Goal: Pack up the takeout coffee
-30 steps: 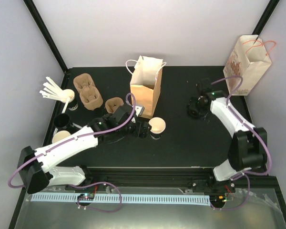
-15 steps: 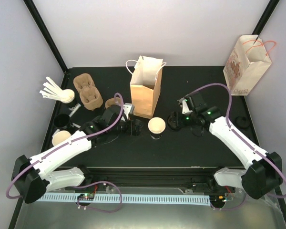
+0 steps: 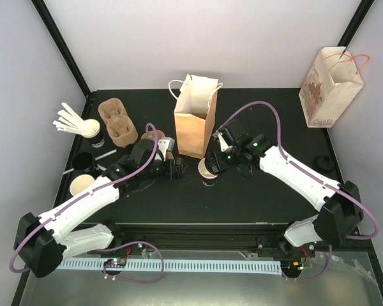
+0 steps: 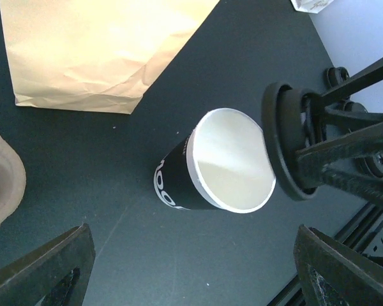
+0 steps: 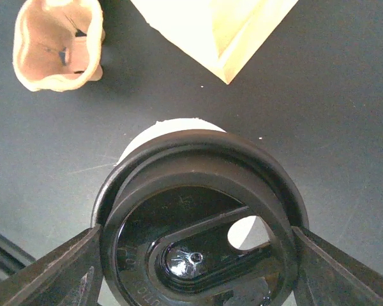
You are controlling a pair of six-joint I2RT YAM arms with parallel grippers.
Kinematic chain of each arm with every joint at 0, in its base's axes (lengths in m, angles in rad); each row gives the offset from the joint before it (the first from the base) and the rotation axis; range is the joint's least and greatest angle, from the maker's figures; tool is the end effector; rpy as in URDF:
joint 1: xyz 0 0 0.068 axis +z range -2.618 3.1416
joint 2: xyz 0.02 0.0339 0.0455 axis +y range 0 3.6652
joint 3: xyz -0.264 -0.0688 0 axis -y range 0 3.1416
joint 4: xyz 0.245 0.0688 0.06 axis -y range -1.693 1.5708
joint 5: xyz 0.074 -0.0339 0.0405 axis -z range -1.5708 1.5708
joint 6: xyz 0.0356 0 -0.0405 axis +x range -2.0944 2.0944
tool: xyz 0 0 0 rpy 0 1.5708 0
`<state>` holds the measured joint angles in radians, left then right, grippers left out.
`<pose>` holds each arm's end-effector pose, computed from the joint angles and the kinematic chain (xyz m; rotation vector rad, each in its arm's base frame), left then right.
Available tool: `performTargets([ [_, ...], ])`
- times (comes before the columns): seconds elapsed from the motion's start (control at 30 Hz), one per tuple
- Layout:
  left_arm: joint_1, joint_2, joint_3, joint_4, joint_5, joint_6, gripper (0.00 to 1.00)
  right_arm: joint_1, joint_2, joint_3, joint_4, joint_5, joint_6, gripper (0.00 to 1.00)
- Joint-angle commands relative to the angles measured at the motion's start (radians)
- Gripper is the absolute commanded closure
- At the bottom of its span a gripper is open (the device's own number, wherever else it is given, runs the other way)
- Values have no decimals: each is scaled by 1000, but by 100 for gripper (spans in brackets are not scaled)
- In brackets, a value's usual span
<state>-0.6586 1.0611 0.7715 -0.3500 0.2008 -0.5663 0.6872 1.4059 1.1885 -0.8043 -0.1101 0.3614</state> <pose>0.1779 -0.1467 0.2665 0.2266 2.3357 -0.8701 0.2185 0.1844 0.2864 -0.4749 2.6332 0.5049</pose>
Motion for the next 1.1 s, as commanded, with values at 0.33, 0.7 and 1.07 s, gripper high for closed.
performTargets([
  [0.33, 61, 78, -5, 96, 105, -44, 12, 112, 149, 115, -73, 202, -35, 21],
  [0.7, 68, 126, -35, 145, 146, -65, 12, 121, 212, 158, -71, 162, -55, 20],
  [1.07, 69, 183, -42, 170, 175, -76, 18, 124, 231, 162, -81, 131, -64, 18],
])
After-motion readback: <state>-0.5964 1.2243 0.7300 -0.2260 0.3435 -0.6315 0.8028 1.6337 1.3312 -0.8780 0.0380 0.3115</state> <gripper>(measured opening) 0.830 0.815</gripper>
